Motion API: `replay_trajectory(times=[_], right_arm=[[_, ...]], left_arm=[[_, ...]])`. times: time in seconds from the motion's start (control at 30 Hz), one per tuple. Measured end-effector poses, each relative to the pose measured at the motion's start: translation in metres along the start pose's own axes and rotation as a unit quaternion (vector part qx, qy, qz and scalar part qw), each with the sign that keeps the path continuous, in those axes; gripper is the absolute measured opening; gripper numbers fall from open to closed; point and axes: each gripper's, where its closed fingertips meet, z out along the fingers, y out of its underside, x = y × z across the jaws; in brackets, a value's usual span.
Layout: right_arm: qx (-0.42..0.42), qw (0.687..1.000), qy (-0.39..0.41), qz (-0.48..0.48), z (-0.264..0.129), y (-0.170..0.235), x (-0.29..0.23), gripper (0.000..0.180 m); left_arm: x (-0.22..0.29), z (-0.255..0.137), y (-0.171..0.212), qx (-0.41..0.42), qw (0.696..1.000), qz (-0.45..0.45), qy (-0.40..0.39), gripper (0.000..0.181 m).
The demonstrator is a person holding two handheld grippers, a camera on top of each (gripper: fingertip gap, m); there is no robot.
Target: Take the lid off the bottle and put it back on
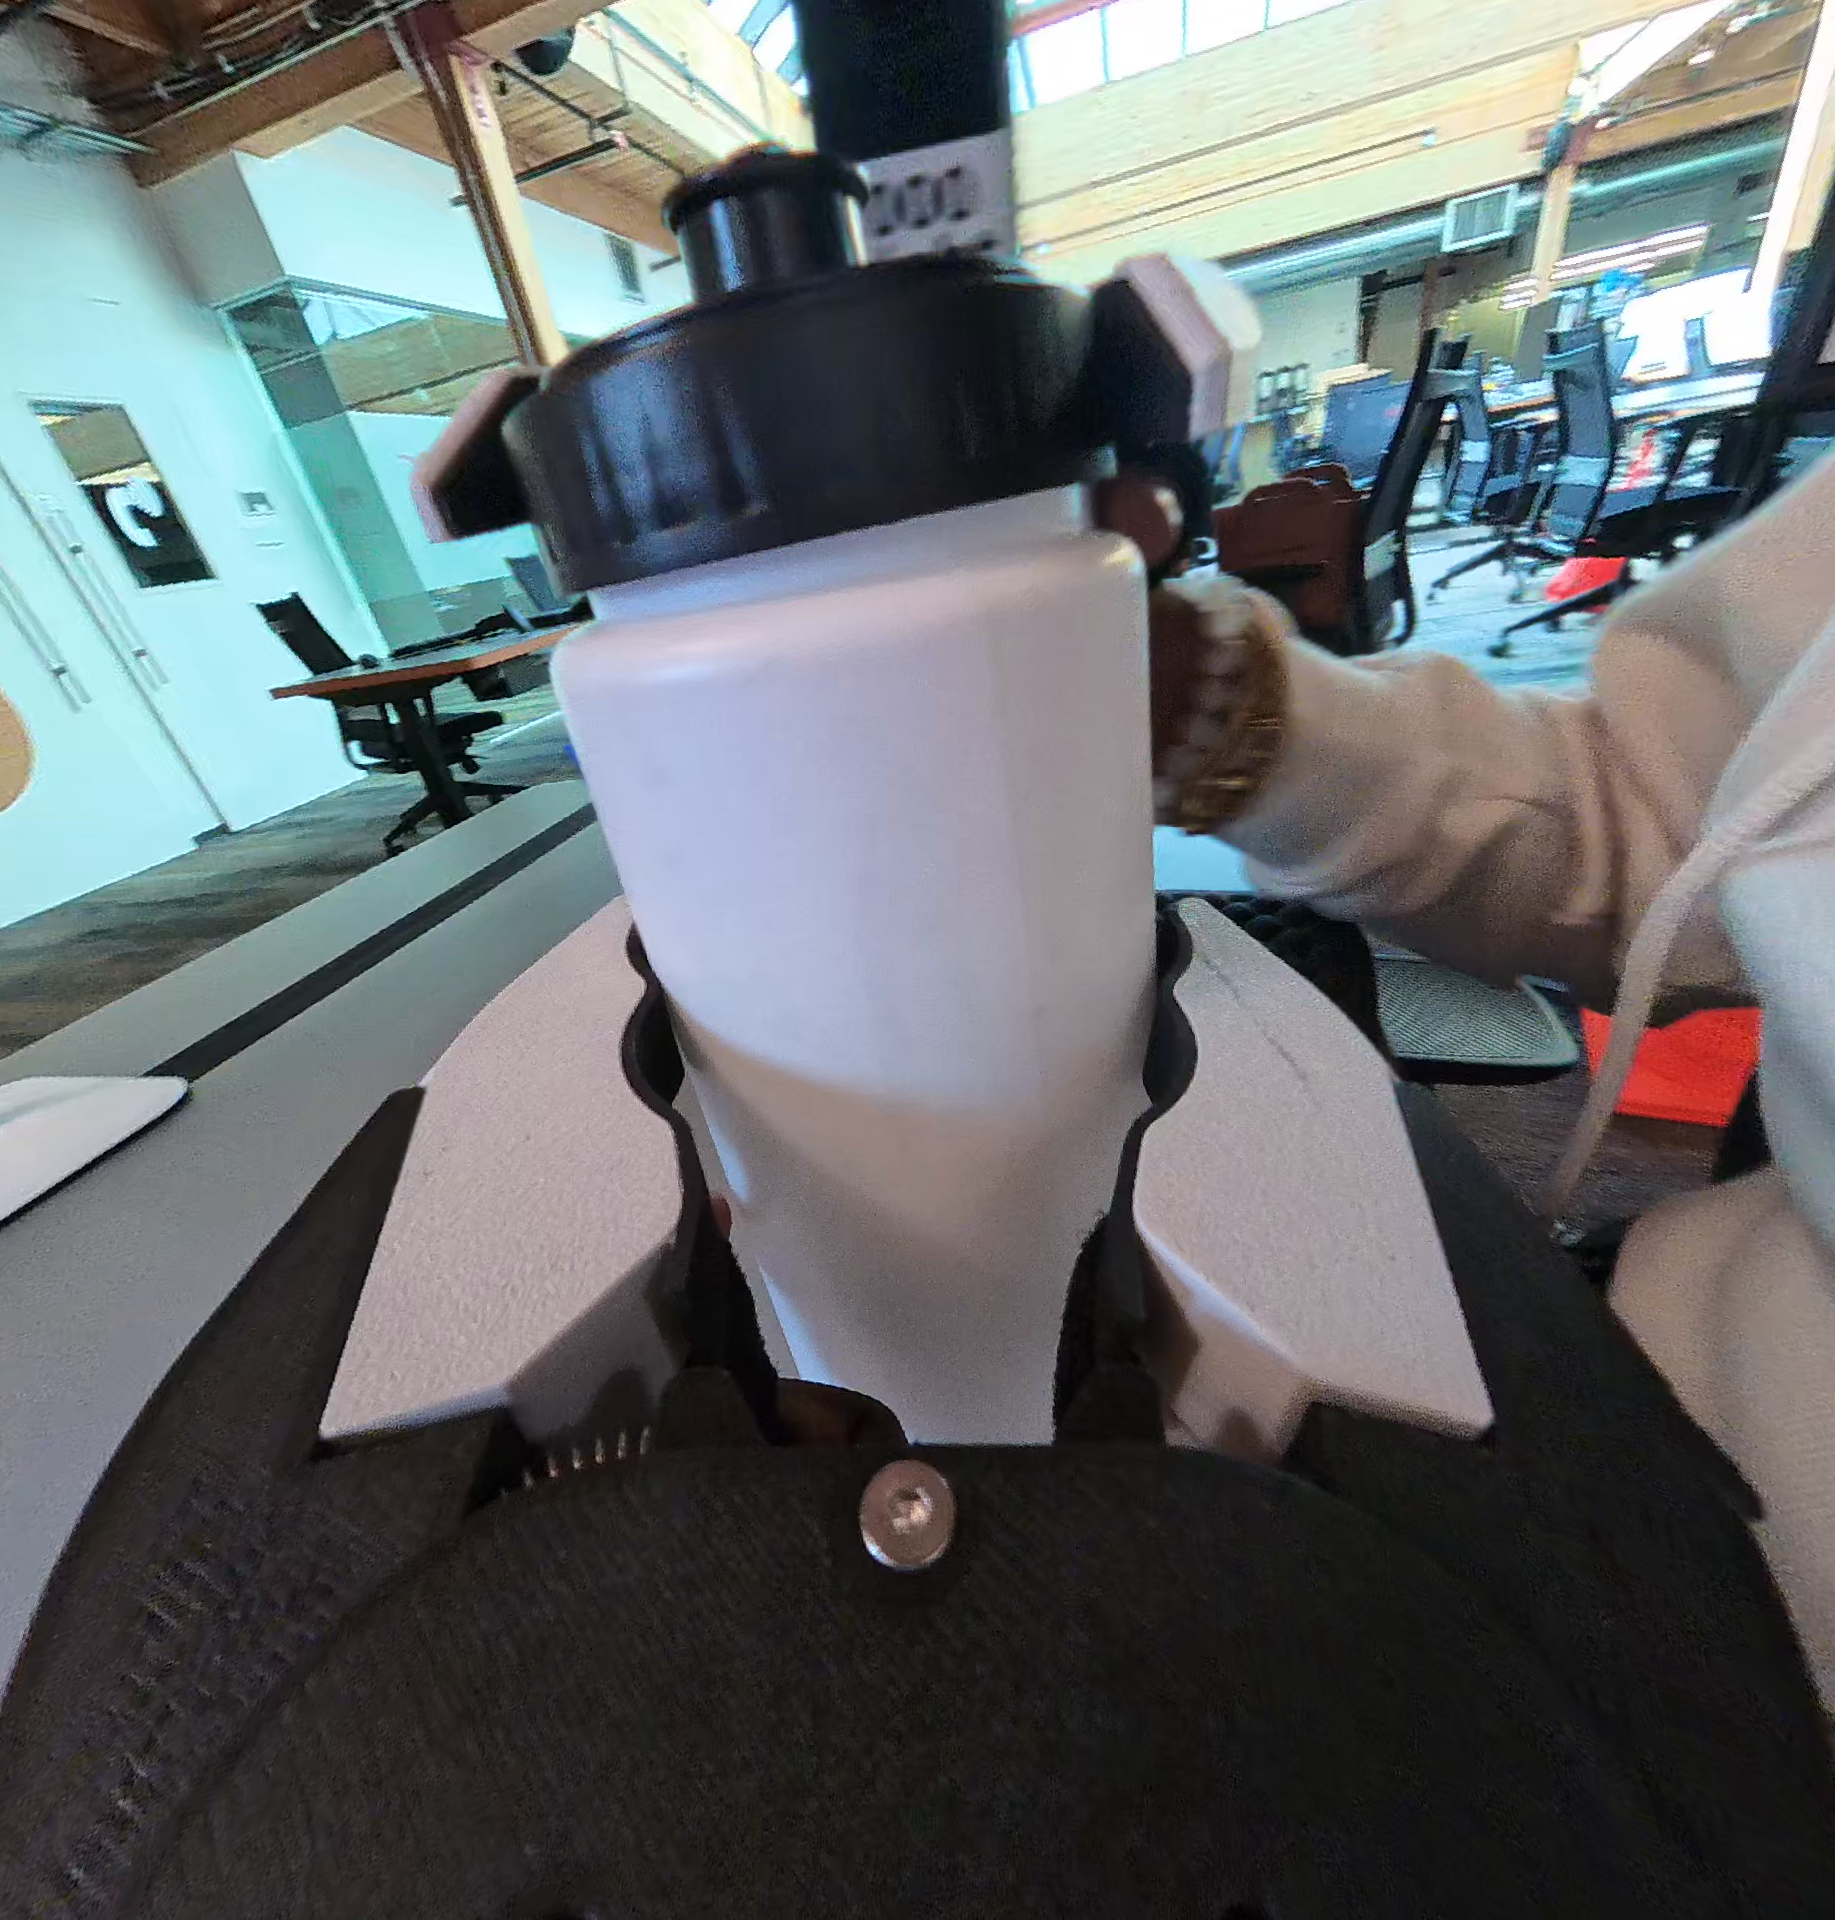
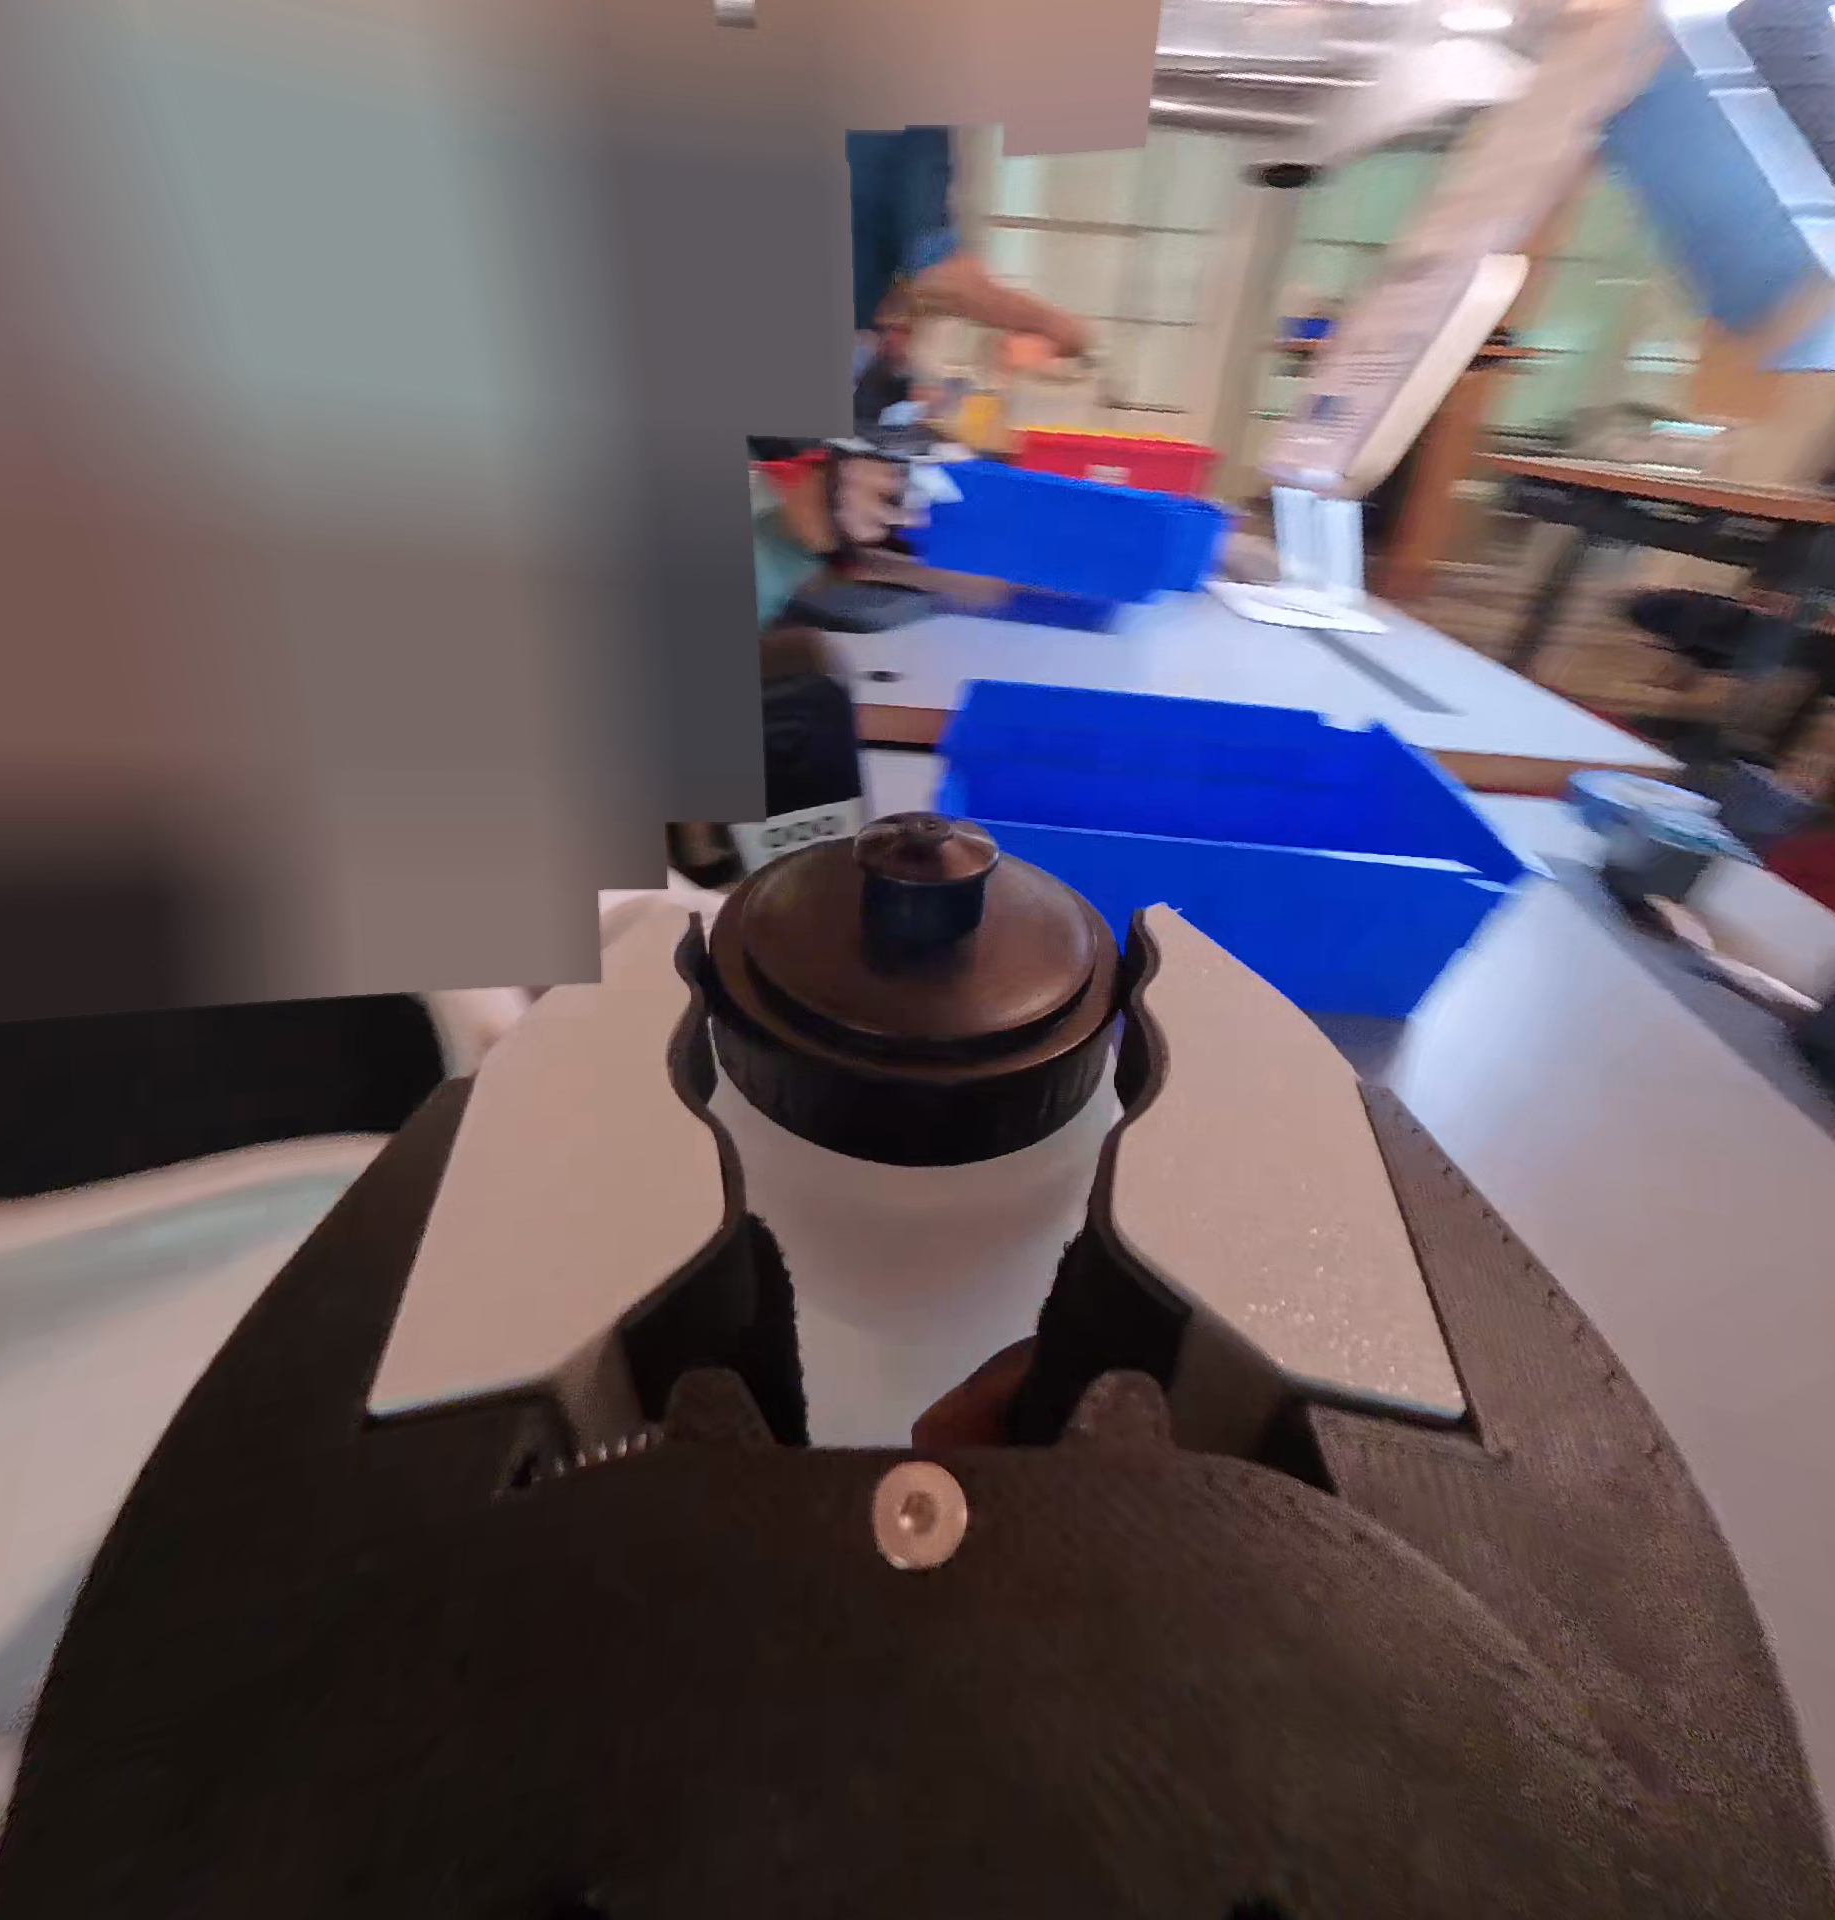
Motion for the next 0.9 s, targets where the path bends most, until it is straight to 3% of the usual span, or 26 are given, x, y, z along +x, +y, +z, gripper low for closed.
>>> replay_trajectory(times=[0.13,0.2,0.27,0.4,0.53,0.67,0.8,0.9], right_arm=[[0.031,0.978,-0.206,0.002,-0.006,-0.003,-0.018,0.076],[0.041,0.965,-0.257,0.034,-0.006,-0.002,-0.019,0.076],[0.044,0.963,-0.258,0.064,-0.004,-0.001,-0.016,0.076],[0.053,0.994,-0.087,0.049,-0.001,-0.002,0.002,0.110],[0.063,0.989,0.130,0.035,-0.003,-0.012,0.009,0.110],[0.039,0.945,0.325,-0.012,-0.006,-0.008,0.014,0.099],[-0.006,0.939,0.343,-0.034,-0.001,0.001,0.020,0.078],[-0.003,0.970,0.241,-0.016,0.004,0.002,0.017,0.078]], left_arm=[[0.010,0.002,-0.002,0.006,1.000,-0.005,0.029,0.089],[0.009,0.002,-0.001,0.006,1.000,-0.010,0.028,0.089],[0.006,0.001,-0.001,0.006,1.000,-0.015,0.024,0.089],[0.004,0.001,-0.001,0.004,1.000,0.000,0.006,0.089],[-0.004,0.001,0.000,0.001,1.000,-0.001,-0.020,0.089],[-0.007,0.001,0.001,-0.001,0.999,0.002,-0.032,0.090],[-0.007,0.000,0.001,-0.002,0.999,0.000,-0.033,0.089],[-0.008,-0.001,0.001,-0.002,1.000,-0.004,-0.028,0.089]])
